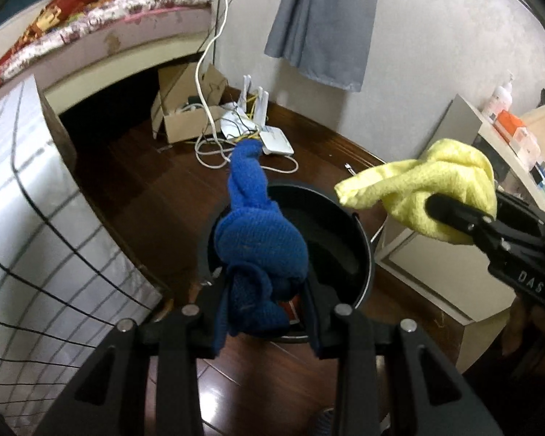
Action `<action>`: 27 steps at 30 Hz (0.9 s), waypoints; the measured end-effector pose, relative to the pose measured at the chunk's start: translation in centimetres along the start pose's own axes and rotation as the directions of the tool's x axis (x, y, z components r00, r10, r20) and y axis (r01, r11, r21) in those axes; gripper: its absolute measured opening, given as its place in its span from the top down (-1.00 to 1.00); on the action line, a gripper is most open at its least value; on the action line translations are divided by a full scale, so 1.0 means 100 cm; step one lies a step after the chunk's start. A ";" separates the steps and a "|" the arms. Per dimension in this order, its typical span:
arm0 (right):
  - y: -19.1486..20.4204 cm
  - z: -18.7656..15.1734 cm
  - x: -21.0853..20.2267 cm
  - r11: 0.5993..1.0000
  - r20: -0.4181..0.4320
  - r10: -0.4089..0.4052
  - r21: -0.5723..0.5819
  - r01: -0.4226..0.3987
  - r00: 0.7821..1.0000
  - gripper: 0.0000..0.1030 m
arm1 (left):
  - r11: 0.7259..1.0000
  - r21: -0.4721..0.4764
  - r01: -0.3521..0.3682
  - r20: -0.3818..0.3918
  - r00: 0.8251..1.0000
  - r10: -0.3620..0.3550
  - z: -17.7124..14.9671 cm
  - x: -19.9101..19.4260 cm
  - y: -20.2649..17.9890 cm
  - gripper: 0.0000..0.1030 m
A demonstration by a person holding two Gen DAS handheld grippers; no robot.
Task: Collect trash
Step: 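Open the right tool to drop the yellow cloth while the left tool drops the blue cloth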
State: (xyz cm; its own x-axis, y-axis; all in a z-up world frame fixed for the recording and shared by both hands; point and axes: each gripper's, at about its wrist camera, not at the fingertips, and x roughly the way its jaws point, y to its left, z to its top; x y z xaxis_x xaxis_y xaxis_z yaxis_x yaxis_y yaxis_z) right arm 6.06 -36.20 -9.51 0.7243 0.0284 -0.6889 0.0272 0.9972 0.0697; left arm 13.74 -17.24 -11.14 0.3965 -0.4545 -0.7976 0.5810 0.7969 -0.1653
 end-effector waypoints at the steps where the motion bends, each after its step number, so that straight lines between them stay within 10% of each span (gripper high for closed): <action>1: 0.000 -0.001 0.004 1.000 -0.008 0.004 -0.005 -0.004 1.000 0.22 | 1.000 0.003 0.012 -0.004 1.000 -0.012 0.000 0.003 -0.001 0.31; 20: -0.001 -0.013 0.090 0.989 -0.228 0.069 -0.109 -0.096 0.971 0.15 | 0.991 -0.027 0.130 -0.151 0.980 -0.132 0.008 0.073 0.009 0.27; 23: -0.001 -0.016 0.100 0.987 -0.233 0.073 -0.125 -0.105 0.970 -0.09 | 0.988 -0.048 0.148 -0.125 0.980 -0.153 0.009 0.077 0.010 -0.04; 25: -0.006 -0.021 0.114 0.990 -0.267 0.025 -0.124 -0.060 0.963 -0.58 | 0.985 -0.090 0.146 -0.115 0.981 -0.156 0.006 0.079 0.015 -0.89; 27: -0.015 -0.025 0.119 0.994 -0.301 -0.032 -0.110 -0.001 0.953 -0.96 | 0.986 -0.118 0.118 -0.113 0.985 -0.132 0.002 0.078 0.021 -0.93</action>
State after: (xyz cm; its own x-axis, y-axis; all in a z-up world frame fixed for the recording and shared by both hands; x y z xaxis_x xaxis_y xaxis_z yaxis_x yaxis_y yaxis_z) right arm 12.90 -37.16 -19.64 0.4821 0.0159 -0.8759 -0.0493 0.9987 -0.0090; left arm 18.17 -19.18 -17.62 0.2338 -0.5078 -0.8291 0.5362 0.7787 -0.3257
